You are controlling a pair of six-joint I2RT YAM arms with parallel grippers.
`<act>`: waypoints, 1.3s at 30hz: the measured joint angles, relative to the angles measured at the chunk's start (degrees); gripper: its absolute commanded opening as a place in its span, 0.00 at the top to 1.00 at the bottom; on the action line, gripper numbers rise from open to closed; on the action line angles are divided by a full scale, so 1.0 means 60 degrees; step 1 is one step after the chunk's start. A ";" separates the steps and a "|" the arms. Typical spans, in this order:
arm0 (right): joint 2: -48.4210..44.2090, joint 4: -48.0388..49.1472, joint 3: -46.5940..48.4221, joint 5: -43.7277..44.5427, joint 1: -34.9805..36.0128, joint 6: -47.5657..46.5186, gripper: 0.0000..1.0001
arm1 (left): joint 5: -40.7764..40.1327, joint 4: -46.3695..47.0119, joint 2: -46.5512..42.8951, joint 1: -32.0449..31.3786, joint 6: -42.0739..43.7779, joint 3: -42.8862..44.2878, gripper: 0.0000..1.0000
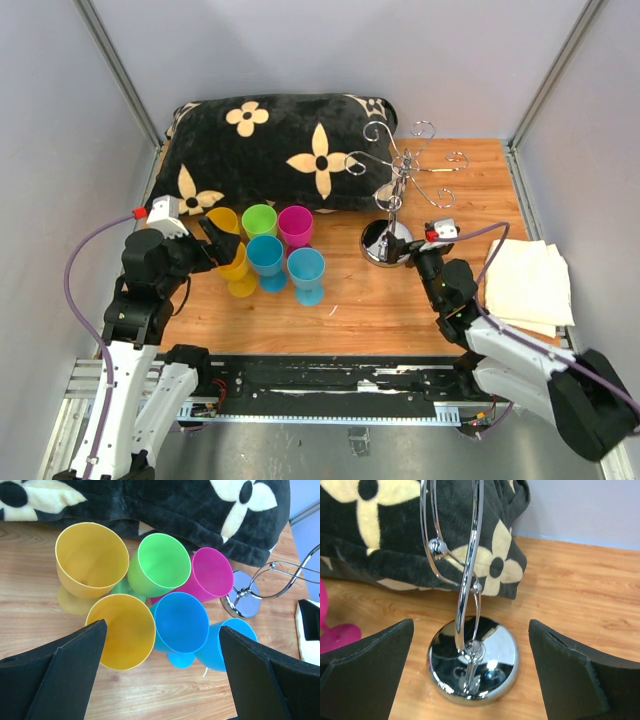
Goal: Place the wine glass upside down on the wine glass rack
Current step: Move the wine rack to the center of the board.
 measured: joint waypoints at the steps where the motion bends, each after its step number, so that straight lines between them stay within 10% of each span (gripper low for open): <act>1: -0.0437 -0.0586 -0.0022 -0.0025 0.0000 0.0168 0.02 | 0.0044 0.0004 0.0022 0.0000 0.0025 0.0000 0.00; 20: -0.7180 -1.1154 -0.0084 -0.0754 0.0000 0.4014 0.02 | -0.0302 -0.0131 0.0382 0.0007 0.0306 0.0732 0.00; 28: -0.6011 -1.1413 0.0153 -0.2164 0.0277 0.4237 0.02 | -0.0481 -0.0350 0.0302 0.0007 0.0390 0.0798 0.00; 39: -0.2189 -0.7278 0.0375 0.0084 0.5421 0.2692 0.02 | -0.0619 -0.0466 0.0087 0.0007 0.0459 0.0663 0.00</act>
